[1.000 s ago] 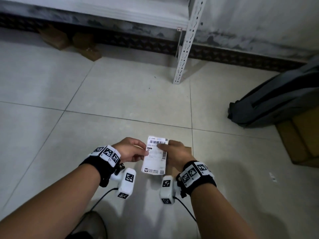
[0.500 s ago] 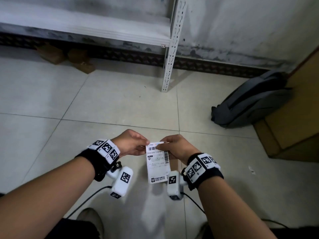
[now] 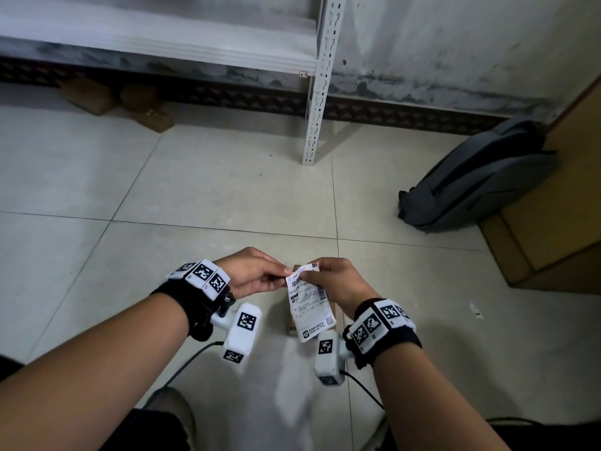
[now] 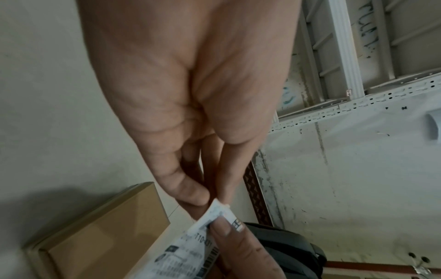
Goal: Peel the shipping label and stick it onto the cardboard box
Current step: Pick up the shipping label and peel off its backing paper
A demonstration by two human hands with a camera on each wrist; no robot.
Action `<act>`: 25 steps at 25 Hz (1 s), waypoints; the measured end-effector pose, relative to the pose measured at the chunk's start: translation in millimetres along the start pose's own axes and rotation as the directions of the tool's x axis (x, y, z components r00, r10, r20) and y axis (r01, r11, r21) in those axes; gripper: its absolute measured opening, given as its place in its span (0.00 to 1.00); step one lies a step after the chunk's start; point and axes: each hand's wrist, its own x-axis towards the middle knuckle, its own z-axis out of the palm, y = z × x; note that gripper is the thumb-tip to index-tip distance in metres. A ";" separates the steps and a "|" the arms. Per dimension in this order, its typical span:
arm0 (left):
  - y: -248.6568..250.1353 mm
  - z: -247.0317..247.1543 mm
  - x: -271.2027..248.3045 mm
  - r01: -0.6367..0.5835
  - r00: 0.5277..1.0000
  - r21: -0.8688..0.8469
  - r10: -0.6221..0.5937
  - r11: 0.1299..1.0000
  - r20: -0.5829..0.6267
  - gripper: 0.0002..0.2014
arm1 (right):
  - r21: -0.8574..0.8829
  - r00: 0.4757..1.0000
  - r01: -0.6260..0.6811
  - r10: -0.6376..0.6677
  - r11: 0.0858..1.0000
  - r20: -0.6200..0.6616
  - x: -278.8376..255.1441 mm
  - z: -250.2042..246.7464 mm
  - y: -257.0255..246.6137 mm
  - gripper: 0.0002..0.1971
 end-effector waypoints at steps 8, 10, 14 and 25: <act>-8.9 -4.9 4.3 0.018 1.000 0.024 -0.018 1.000 0.014 0.04 | -0.032 0.999 -0.028 0.027 0.999 -0.030 10.8 3.6 12.3 0.12; -10.8 -1.8 7.3 -0.022 0.999 0.042 0.023 0.999 -0.028 0.04 | -0.054 0.993 -0.041 0.035 0.998 -0.111 13.7 7.5 13.4 0.22; -14.7 3.7 17.0 -0.128 0.982 0.050 0.134 0.990 -0.130 0.11 | -0.350 0.955 -0.074 -0.034 0.934 -0.294 16.5 11.7 14.8 0.31; -25.9 13.9 33.2 -0.162 0.984 0.017 0.163 0.987 -0.069 0.10 | -0.014 0.994 -0.110 0.110 0.994 -0.021 -0.9 13.2 -5.0 0.14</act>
